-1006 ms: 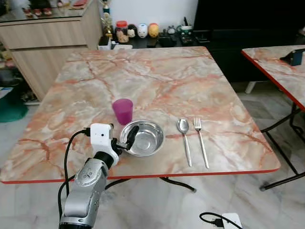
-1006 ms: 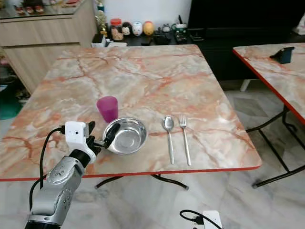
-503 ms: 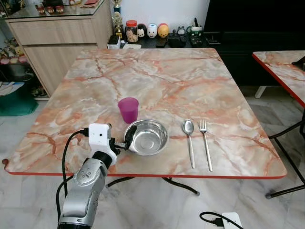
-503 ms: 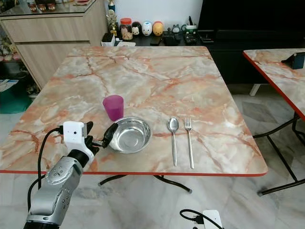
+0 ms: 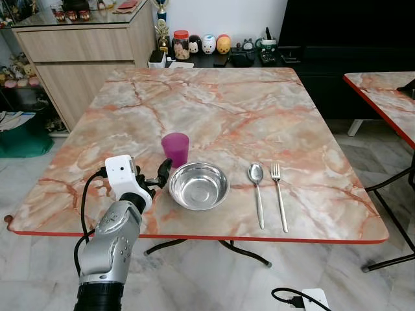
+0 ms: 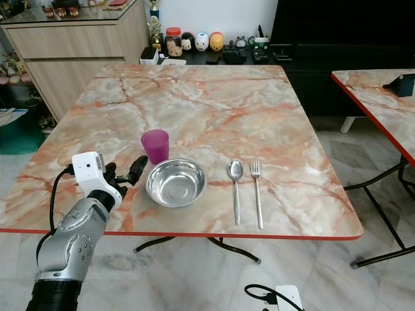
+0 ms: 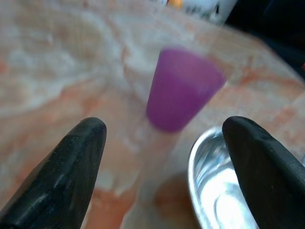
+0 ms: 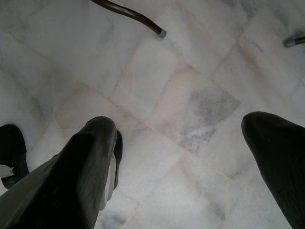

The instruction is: Setting the table

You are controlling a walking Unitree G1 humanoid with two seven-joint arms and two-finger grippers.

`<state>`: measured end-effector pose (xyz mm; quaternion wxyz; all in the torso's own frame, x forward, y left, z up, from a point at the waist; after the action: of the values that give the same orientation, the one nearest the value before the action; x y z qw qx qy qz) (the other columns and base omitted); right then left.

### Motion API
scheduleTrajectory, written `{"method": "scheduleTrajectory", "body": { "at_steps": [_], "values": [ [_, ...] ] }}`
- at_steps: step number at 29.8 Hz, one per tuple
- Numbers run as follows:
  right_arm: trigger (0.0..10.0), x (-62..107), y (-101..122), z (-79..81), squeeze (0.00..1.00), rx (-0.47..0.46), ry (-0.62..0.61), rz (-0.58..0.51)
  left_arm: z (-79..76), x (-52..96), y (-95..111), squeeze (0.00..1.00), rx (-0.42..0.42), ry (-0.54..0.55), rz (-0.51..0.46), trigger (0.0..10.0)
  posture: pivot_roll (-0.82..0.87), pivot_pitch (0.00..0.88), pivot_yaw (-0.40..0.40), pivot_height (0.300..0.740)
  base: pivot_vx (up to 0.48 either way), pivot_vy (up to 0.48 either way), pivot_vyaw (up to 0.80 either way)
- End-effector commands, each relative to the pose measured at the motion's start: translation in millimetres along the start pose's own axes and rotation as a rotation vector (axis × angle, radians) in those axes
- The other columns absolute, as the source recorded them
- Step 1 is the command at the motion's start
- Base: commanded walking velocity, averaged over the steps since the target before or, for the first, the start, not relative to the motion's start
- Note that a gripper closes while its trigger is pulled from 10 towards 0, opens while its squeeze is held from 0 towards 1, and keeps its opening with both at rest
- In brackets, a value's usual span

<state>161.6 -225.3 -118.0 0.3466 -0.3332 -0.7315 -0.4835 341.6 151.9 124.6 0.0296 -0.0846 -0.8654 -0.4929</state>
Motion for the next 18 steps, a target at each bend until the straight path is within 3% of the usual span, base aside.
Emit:
{"method": "scheduleTrajectory", "body": {
  "at_steps": [1,6,18],
  "values": [
    [10.0,-0.3,1,0.7,0.00,0.004,0.002,0.004,2.3,-3.1,-4,0.00,-0.034,0.022,0.045,10.0,-0.01,0.000,0.005,0.732,0.000,0.000,0.00],
    [10.0,-0.3,1,0.5,0.00,0.005,0.003,0.004,-7.3,-6.3,-17,0.00,-0.064,-0.011,0.125,10.0,-0.01,0.000,0.004,0.732,0.000,0.000,0.00],
    [10.0,-0.3,0,0.4,0.00,0.004,0.005,0.007,-15.4,-7.3,-24,0.00,-0.085,-0.042,0.178,10.0,-0.01,0.000,0.004,0.732,0.000,0.000,0.00]
  ]
}}
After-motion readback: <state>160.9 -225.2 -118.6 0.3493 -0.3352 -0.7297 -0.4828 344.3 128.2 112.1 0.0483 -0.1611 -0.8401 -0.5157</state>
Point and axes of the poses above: a point about 5 cm out from each wrist's last joint towards the gripper, its own x axis pointing back from the gripper into the wrist, its own y axis along the axis of the wrist's last joint, z = x × y, the point moved 3 cm from there along -x, pointing out of the wrist towards the gripper, and after that the axes turned 14 degrees about x, right-handed, at the moved point
